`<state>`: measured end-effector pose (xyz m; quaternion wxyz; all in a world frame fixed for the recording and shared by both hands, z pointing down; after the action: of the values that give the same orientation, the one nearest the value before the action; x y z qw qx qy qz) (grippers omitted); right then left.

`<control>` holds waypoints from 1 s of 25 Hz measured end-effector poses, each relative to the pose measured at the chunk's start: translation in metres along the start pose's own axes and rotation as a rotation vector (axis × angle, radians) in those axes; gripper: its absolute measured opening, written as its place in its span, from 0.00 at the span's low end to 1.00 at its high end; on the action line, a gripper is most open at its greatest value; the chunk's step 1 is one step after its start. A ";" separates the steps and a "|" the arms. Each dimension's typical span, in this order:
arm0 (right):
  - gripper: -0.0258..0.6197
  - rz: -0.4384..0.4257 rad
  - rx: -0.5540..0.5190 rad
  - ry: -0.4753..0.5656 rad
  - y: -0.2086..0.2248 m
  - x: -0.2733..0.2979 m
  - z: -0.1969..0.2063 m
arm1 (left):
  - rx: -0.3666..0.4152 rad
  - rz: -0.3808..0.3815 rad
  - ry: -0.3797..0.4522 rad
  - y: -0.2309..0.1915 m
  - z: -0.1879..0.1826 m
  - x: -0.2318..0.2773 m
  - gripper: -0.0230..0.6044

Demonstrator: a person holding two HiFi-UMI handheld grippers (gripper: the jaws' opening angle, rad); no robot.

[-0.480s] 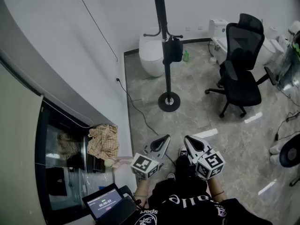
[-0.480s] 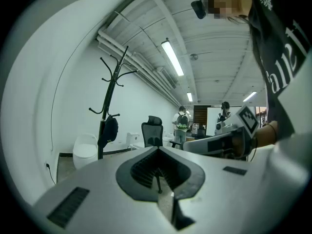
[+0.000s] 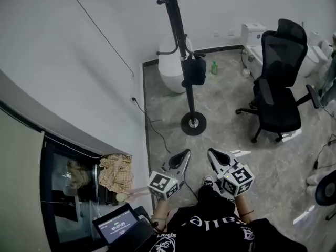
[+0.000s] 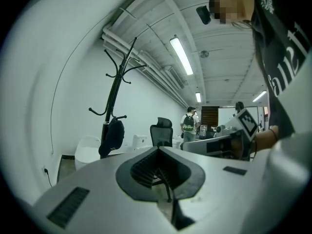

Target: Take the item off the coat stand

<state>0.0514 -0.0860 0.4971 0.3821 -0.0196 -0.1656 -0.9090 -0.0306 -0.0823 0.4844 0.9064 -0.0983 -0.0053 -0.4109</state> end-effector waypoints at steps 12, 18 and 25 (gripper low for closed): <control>0.07 -0.042 0.009 0.004 0.087 0.042 -0.029 | 0.078 0.002 -0.058 -0.020 -0.006 0.092 0.04; 0.07 -0.059 0.013 -0.018 0.096 0.061 -0.026 | 0.034 -0.031 -0.069 -0.040 -0.002 0.097 0.04; 0.07 -0.016 0.017 -0.036 0.125 0.079 -0.027 | 0.005 -0.009 -0.078 -0.075 0.006 0.125 0.04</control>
<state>0.0857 -0.2308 0.5201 0.3721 -0.0313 -0.1803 -0.9100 -0.0034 -0.2226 0.5146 0.9039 -0.1122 -0.0422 -0.4106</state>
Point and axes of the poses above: the fingertips, and each gripper's own axes: x forward along the fingers, y to its right, z out of its underside, the point moved 1 cm from there along -x, backward along the fingers, and after that the axes turned 1 degree about z, right-handed, at the moved point
